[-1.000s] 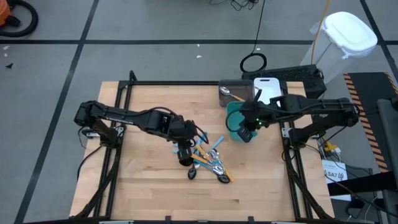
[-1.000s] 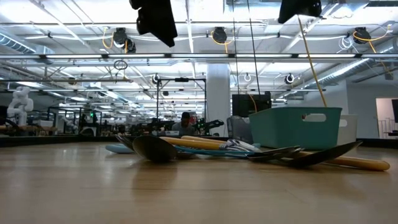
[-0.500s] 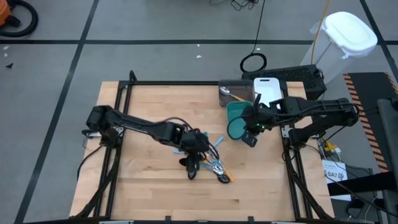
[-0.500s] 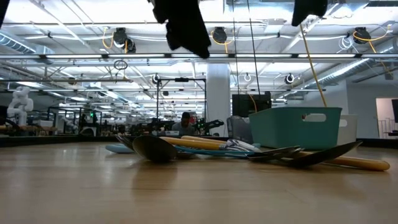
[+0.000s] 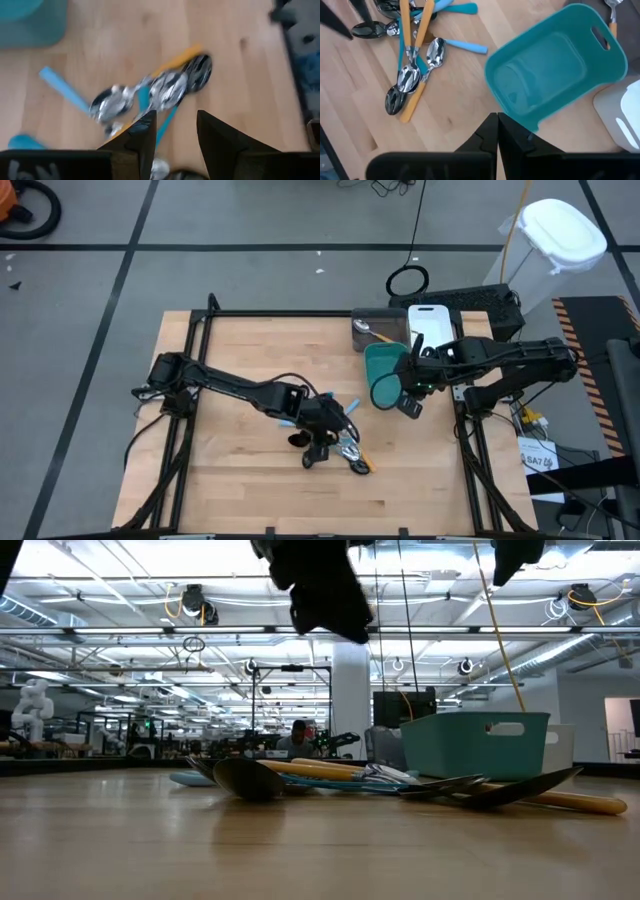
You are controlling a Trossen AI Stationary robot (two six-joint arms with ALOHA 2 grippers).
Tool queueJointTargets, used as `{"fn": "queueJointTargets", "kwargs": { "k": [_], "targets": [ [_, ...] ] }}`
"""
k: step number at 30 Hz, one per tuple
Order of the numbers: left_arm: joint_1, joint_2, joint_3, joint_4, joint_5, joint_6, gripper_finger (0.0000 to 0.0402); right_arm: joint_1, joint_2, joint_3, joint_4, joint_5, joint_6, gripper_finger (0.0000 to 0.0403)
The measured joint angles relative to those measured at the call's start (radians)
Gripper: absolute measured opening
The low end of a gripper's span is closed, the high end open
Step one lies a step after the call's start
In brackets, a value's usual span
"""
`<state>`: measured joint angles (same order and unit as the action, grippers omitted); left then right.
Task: Sort silverware by color (type)
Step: Put the orange spoon into the black bin
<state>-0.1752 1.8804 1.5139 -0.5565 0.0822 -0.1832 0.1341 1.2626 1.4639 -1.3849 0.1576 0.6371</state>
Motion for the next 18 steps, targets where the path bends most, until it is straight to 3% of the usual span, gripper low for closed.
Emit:
{"fn": "queueJointTargets", "kwargs": {
  "k": [7,18],
  "targets": [
    [0.088,-0.018,0.001,-0.147,0.001,0.018,0.0141,0.002,-0.03,0.0,-0.016,0.108,-0.033,0.0004],
    [0.094,0.027,0.001,-0.076,0.031,0.238,0.0141,0.021,-0.066,0.0,0.006,0.154,0.023,0.0004]
  ]
}}
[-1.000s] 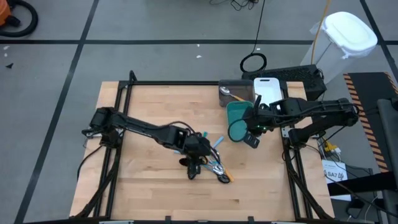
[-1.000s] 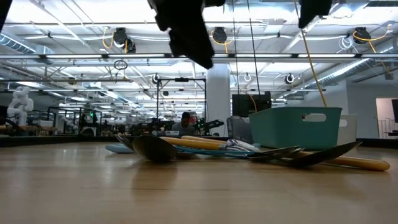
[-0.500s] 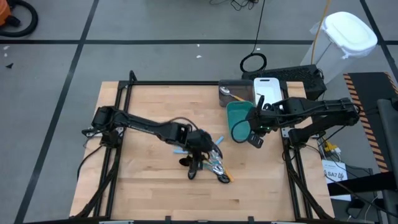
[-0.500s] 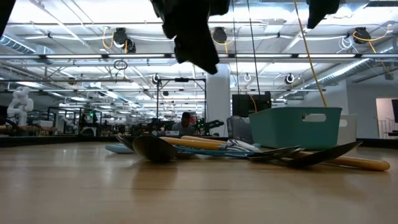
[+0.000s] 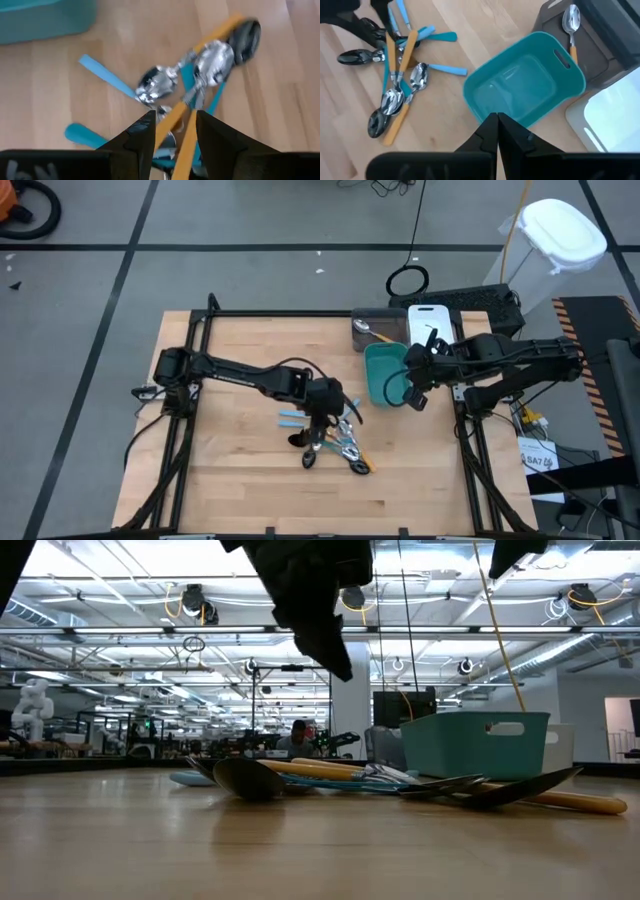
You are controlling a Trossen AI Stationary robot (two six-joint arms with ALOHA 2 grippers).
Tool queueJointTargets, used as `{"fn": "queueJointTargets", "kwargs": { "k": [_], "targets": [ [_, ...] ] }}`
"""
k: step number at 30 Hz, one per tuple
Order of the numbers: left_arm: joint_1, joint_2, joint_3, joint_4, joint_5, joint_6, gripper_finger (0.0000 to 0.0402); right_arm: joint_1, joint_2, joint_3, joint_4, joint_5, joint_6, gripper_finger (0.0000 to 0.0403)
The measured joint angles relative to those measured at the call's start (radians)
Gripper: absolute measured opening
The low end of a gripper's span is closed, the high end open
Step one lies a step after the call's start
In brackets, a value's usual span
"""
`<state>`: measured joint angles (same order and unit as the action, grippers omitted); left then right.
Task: Sort silverware by color (type)
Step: Put the orange spoon into the black bin
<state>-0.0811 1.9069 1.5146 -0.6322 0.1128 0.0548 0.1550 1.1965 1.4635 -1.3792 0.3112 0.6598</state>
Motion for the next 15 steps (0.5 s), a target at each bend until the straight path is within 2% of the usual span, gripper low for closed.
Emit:
{"fn": "queueJointTargets", "kwargs": {
  "k": [7,15],
  "targets": [
    [-0.018,0.084,-0.002,0.014,0.004,0.056,0.0141,0.004,0.002,0.0,0.001,-0.003,-0.022,0.0004],
    [-0.023,0.109,0.0,-0.001,0.003,0.087,0.0141,0.004,0.002,0.0,0.026,-0.028,-0.036,0.0004]
  ]
}}
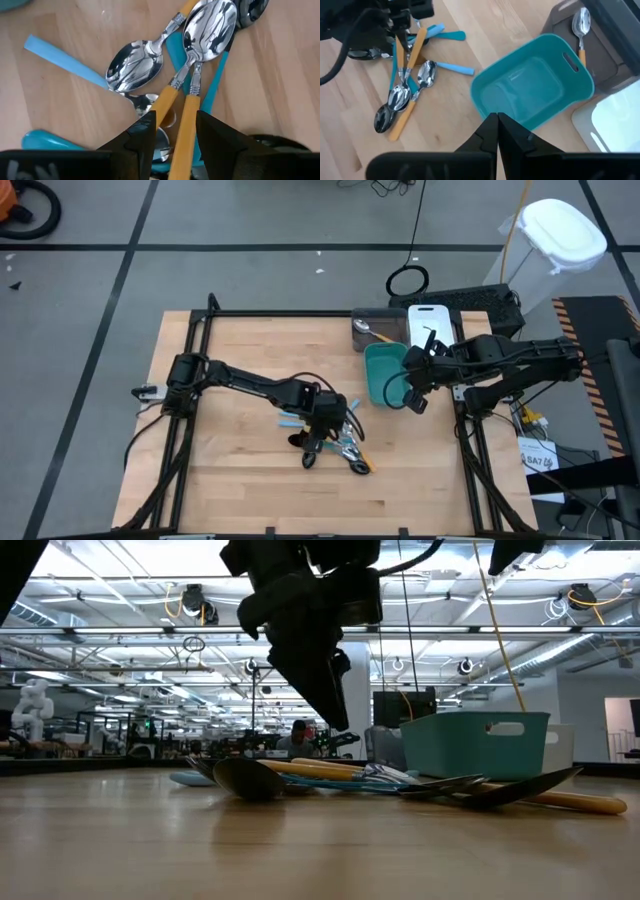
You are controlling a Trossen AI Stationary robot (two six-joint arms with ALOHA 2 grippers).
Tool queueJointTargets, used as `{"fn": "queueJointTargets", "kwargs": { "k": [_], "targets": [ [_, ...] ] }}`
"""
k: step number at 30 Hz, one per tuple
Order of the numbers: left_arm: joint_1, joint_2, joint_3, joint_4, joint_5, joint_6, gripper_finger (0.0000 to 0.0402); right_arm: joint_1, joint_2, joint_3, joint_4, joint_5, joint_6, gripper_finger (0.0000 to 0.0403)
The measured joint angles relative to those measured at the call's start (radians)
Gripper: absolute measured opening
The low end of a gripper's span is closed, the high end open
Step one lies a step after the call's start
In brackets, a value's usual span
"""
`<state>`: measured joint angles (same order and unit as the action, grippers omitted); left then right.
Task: Sort silverware by color (type)
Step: Put the orange spoon into the black bin
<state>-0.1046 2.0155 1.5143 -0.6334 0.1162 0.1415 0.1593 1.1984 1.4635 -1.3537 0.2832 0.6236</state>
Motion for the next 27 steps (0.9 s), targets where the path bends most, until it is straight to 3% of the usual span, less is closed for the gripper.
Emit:
{"fn": "queueJointTargets", "kwargs": {
  "k": [11,16,27],
  "targets": [
    [0.001,0.059,-0.001,-0.008,-0.013,0.211,0.0141,0.0,0.0,0.0,0.002,0.004,0.005,0.0004],
    [0.001,0.074,-0.001,0.0,-0.061,0.223,0.0141,0.0,0.0,0.0,0.0,0.033,0.016,0.0004],
    [0.001,0.088,0.0,0.019,-0.062,0.279,0.0141,0.0,0.0,0.0,0.002,0.06,0.002,0.0004]
  ]
}}
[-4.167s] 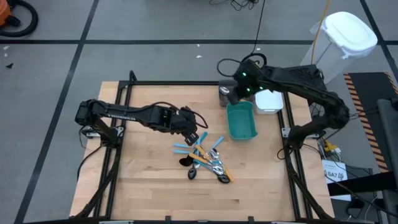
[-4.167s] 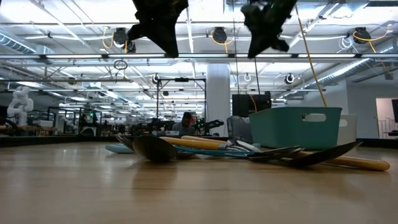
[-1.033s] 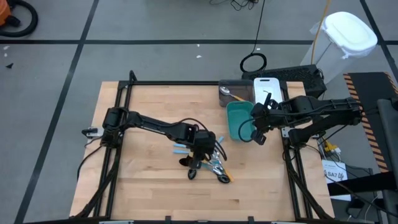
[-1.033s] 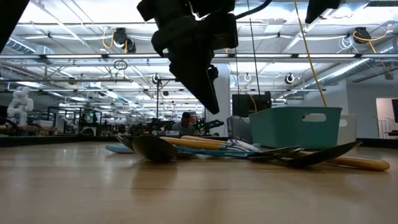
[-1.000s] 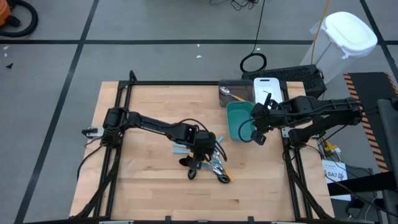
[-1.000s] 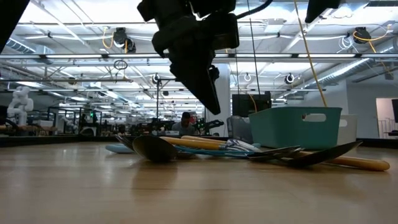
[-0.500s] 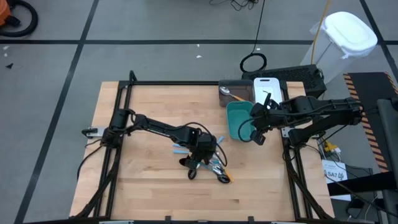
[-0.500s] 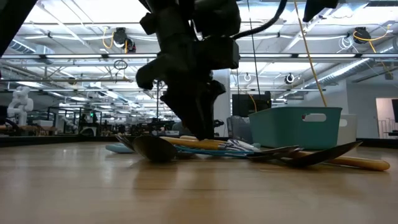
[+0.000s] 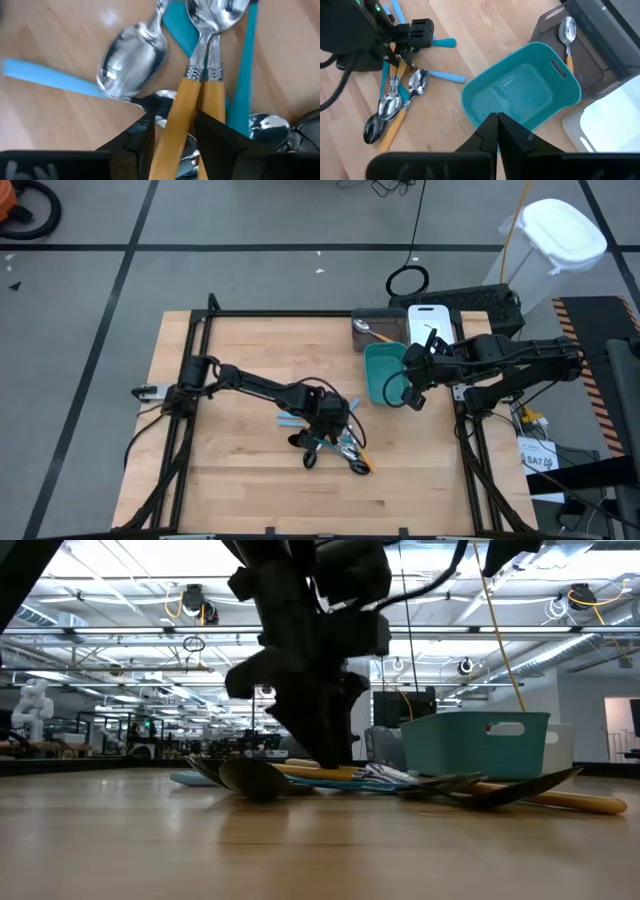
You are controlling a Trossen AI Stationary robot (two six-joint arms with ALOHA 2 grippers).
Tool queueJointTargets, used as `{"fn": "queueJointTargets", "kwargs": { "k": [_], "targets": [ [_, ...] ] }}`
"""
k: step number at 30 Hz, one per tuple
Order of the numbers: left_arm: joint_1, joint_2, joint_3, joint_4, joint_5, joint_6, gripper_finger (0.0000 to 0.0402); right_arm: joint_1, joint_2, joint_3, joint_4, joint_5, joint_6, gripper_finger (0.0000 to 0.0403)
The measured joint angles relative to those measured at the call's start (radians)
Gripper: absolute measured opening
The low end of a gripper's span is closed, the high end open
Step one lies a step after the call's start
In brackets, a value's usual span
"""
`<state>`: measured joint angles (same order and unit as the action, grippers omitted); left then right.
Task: Sort silverware by color (type)
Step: Put the orange spoon into the black bin
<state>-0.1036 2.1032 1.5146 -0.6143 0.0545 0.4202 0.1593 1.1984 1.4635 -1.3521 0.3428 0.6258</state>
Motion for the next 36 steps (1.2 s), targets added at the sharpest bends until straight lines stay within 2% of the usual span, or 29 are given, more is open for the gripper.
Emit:
{"fn": "queueJointTargets", "kwargs": {
  "k": [10,19,28,33,36],
  "targets": [
    [-0.005,0.02,0.0,-0.023,0.021,-0.026,0.0135,0.0,0.0,0.0,-0.006,0.001,-0.008,0.0004],
    [-0.005,0.02,0.0,-0.046,0.023,-0.028,0.0063,0.0,0.0,0.0,-0.011,0.004,-0.009,0.0004],
    [-0.005,-0.008,0.0,-0.064,0.023,-0.152,0.0063,0.0,0.0,0.0,-0.016,0.026,0.017,0.0004],
    [-0.002,-0.01,0.106,-0.198,0.023,-0.238,0.0063,0.0,0.0,0.0,-0.04,0.027,0.053,0.0004],
    [-0.002,-0.011,0.176,-0.208,0.023,-0.252,0.0063,0.0,0.0,0.0,-0.04,0.028,0.063,0.0004]
  ]
}}
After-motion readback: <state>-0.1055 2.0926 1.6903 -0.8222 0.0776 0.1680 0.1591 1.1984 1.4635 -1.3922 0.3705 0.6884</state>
